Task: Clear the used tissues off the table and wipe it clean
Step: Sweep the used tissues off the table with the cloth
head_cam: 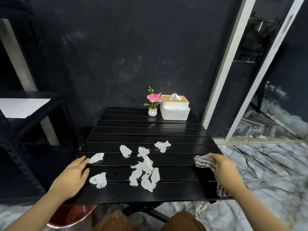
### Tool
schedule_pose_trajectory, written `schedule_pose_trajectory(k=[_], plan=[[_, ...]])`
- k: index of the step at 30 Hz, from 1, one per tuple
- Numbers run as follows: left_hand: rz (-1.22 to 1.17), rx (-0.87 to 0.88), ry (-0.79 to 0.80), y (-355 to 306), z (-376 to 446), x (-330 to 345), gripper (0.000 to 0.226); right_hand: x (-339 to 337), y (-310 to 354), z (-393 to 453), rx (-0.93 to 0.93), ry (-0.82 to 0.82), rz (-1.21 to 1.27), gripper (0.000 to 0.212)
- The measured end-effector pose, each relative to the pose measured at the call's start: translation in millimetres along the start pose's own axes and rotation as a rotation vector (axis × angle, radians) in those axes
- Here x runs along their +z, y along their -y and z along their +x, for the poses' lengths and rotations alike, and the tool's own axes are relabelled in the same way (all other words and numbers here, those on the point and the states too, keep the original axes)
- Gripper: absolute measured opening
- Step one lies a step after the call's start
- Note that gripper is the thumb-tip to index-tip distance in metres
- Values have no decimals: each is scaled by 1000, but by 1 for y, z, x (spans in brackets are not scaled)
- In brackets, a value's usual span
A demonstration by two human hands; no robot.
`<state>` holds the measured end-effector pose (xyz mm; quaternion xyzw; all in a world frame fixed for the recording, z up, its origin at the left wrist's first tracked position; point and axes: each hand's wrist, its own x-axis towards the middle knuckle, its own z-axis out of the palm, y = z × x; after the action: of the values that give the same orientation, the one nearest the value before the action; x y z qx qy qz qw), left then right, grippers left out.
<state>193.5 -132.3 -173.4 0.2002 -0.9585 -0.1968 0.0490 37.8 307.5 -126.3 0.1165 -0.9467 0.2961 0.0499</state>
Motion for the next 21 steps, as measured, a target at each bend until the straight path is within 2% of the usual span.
schedule_pose_trajectory(k=[2,9,21], plan=[[-1,-4,2,-1,-1,0,50,-1,-12,-9,18,66,-63,37],[-9,-6,-38,-4,-5,2,49,-2,-28,-17,-73,192,-26,43],[-6,-12,-71,-10,-9,1,49,37,-14,24,6,118,-15,40]])
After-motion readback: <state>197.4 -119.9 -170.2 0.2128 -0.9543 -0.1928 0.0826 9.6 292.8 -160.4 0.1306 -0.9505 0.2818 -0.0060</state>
